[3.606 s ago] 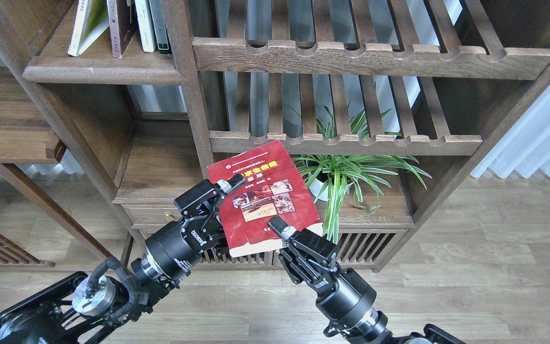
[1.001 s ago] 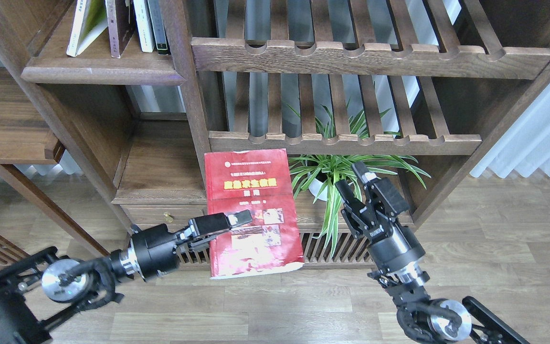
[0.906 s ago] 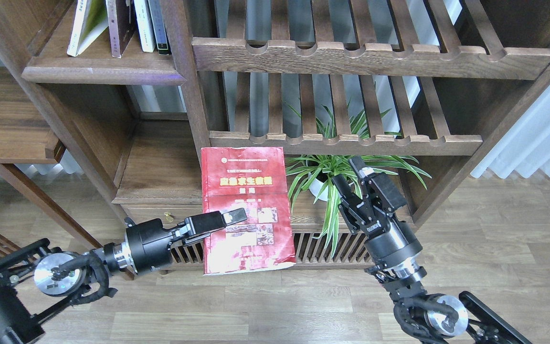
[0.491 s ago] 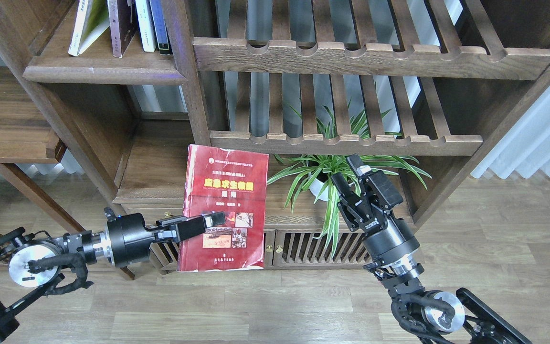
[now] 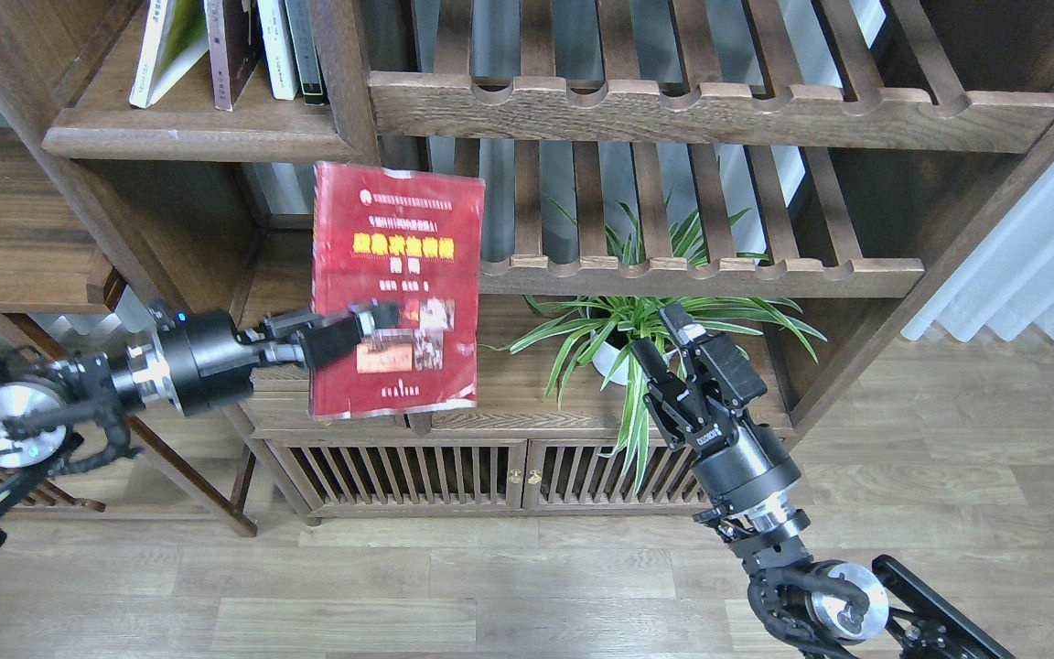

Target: Organize books on shelf

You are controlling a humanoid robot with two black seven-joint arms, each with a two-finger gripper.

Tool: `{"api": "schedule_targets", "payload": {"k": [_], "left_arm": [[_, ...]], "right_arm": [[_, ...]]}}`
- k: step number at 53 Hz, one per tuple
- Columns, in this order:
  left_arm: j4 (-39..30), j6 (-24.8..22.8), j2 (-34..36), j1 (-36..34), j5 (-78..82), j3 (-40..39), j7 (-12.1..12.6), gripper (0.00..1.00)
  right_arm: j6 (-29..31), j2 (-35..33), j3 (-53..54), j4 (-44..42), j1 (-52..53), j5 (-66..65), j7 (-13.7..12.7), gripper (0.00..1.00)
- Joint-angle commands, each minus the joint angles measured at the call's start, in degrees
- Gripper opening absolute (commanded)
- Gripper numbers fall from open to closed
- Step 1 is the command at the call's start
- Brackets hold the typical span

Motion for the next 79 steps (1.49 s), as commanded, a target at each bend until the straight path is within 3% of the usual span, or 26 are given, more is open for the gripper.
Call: {"api": "schedule_targets", "payload": {"k": [1,20,38,79], "left_arm": [[0.0,0.0,0.1,-1.4,0.0,-3.2,-0.1,0.06],[0.0,0.0,0.3,-5.5,0.0,-10.6,-0.8,0.05],[0.8,0.0,8.2,-9.2,-2.3,-18.8,-1.4,0.06],[1.4,0.0,23.9,-10.9,-2.3,-24.3,-1.4,0.07]], "right_arm": [[0.0,0.0,0.1,-1.1,0.4,0.0,0.0,0.74],[0.0,0.9,-0.1,-1.6,1.7,-0.8,-0.1,0.74],[0.0,2.2,-1.0,-2.1,3.3,-2.0,-0.1,0.74],[0.0,6.4,-1.2,-3.4,5.8,-3.7,-0.1,0.74]]}}
